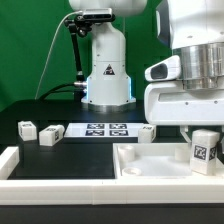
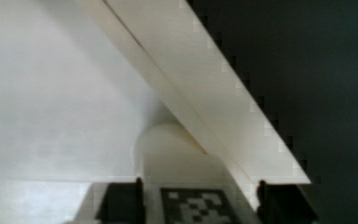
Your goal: Assemble one leg
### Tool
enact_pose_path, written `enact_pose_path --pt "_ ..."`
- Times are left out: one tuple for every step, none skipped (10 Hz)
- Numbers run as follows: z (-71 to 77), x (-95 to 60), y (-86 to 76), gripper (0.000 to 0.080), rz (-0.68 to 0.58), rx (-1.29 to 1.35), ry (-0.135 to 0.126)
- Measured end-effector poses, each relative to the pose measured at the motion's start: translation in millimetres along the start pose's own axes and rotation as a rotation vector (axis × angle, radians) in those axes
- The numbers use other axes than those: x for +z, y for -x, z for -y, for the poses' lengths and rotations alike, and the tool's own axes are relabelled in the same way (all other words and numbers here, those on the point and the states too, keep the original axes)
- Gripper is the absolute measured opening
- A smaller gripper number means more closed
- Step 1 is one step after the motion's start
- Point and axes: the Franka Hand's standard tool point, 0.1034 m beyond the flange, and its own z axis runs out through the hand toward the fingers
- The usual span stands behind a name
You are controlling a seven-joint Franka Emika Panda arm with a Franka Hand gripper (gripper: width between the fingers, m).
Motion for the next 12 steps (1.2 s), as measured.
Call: enact_pose_path --pt "0.0 0.1 0.1 0.0294 0.0 0.0 0.0" --pt "-0.1 0.1 0.0 0.0293 0.0 0.0 0.0" --pt "-0.1 0.0 0.0 0.0293 0.0 0.007 0.0" --pt "0.0 -0.1 -0.4 0.0293 0.0 0.037 -0.002" --pt "0.2 -0.1 -0.2 0.0293 0.001 0.074 -0.003" --pt "0.6 -0.4 -1.1 0.0293 -0.001 0.221 -0.014" --pt "-0.2 -0.8 -3.6 0.0294 -0.007 0.389 -0.039" --pt "0.3 -1.1 -3.9 0.0294 -0.002 0.51 -0.053" --pt "1.7 -1.8 -4.6 0.0294 0.005 0.662 -0.07" --pt "2.0 -2.2 -5.0 0.0294 0.007 0.722 -0.075" --pt "3.8 -2.5 -4.7 0.0294 0.019 0.917 -0.092" --pt "5.2 -2.5 -3.4 0.0294 0.03 1.037 -0.099"
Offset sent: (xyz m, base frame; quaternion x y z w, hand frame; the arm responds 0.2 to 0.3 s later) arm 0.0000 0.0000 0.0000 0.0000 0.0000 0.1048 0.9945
